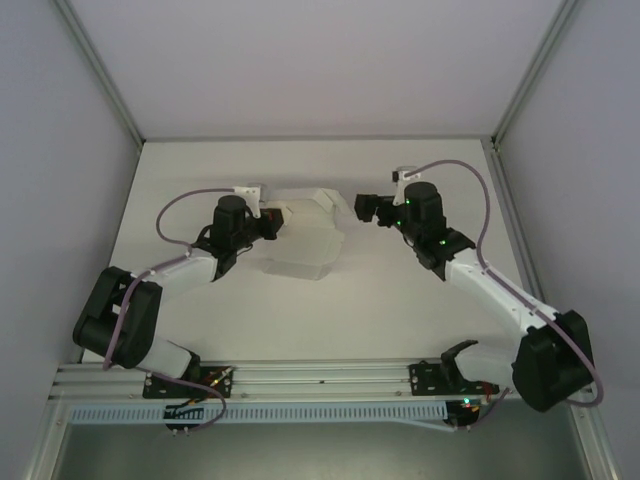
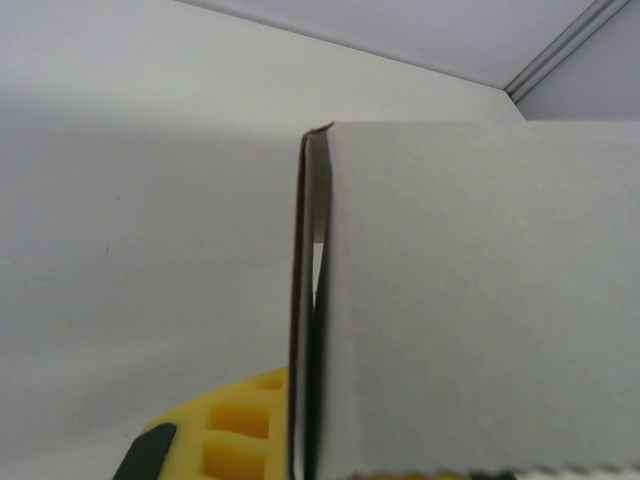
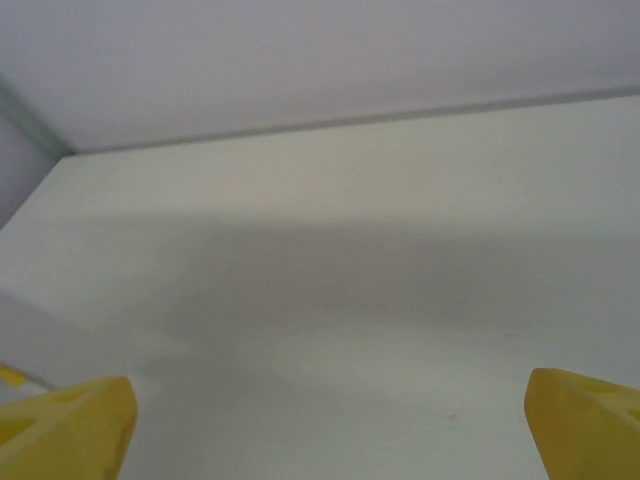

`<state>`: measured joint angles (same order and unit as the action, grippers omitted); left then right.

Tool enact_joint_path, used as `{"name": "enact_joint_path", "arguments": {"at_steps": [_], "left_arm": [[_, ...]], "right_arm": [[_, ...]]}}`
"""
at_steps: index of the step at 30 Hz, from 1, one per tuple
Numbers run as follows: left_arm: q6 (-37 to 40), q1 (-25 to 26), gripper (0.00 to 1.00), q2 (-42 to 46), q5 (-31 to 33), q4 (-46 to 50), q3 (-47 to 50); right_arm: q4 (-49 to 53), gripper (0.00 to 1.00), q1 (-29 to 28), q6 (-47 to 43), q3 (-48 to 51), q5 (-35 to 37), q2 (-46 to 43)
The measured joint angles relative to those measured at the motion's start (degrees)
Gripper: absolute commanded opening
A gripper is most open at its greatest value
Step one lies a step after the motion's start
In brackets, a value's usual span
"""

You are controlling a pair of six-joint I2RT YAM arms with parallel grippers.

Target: Assemble paper box

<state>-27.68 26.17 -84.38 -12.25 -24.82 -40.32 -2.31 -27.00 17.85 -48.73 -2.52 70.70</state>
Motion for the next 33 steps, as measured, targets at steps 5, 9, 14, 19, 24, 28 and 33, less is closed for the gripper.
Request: {"name": "enact_joint_path", "arguments": {"at_steps": [5, 9, 14, 19, 24, 28, 33], "left_arm": [[-0.02, 0.00, 0.00, 0.00, -0.24, -0.02, 0.00], [0.00, -0.13, 0.00, 0.00, -0.33, 0.17, 0.00], [-0.02, -1.62, 0.00, -0.02, 1.16, 1.62, 0.20], [-0.02, -1.70, 0.00, -0.02, 1.75, 2.51, 0.26], [-0.02, -1.36, 0.00, -0.02, 1.49, 2.38, 0.26], [0.42, -0.59, 0.00, 0.02, 0.57, 2.36, 0.26], [1.49, -0.42, 0.00, 0.59, 0.11, 2.60, 0.26]], "right_arm": [[-1.86, 1.00, -2.21, -2.23, -0.02, -10.21, 3.78], [-3.43, 1.00, -4.90, -3.34, -0.81, -12.09, 7.34], [-5.90, 1.00, -7.21, -3.85, -2.69, -7.34, 11.61], [-7.54, 1.00, -8.57, -4.33, -2.69, -0.35, 12.17], [-5.95, 1.00, -9.03, -5.62, -2.67, 2.62, 9.92], [-0.83, 1.00, -9.27, -7.06, -2.62, 5.75, 5.07], [6.91, 1.00, -7.21, -8.74, -2.62, 7.02, -1.57]]}}
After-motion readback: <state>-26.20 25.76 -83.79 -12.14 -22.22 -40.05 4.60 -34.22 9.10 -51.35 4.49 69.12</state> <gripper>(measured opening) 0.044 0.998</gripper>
